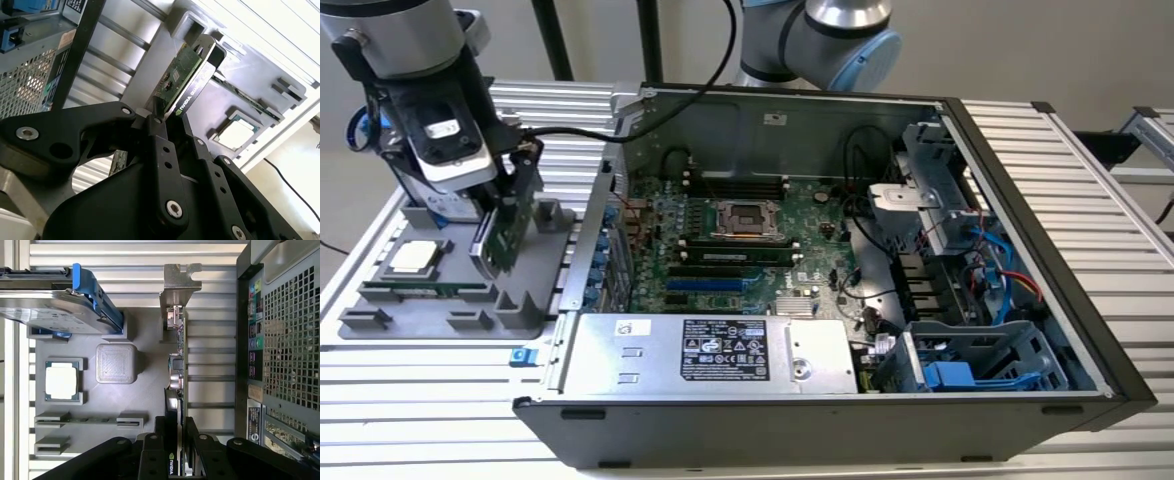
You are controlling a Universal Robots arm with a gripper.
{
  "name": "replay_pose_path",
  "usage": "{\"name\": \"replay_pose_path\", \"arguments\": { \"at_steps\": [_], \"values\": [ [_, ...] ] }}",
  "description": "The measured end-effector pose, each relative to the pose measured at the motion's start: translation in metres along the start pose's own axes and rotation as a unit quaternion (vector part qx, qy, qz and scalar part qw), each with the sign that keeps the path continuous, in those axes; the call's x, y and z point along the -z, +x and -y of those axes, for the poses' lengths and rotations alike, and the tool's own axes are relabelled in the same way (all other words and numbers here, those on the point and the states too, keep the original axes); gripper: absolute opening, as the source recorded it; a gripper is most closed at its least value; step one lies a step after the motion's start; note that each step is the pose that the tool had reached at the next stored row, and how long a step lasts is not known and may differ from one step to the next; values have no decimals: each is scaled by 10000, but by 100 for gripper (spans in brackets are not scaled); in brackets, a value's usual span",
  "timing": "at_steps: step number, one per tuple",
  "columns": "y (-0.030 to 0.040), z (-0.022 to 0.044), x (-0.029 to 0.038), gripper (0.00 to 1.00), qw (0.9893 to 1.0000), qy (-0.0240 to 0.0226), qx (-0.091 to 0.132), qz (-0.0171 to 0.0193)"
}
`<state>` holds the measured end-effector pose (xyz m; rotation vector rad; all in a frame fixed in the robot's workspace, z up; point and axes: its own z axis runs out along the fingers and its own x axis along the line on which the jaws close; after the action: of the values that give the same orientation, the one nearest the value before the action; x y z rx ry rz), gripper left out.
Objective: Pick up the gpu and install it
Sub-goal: 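Pick up the gpu and move the gpu toward the slot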
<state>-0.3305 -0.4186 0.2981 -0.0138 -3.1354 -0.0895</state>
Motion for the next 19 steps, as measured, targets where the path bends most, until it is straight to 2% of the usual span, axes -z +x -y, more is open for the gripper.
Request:
{"name": "replay_pose_path", "arguments": {
  "at_steps": [19],
  "values": [
    [1, -4, 69, 0, 10000, 1, 0, -1]
  ]
}}
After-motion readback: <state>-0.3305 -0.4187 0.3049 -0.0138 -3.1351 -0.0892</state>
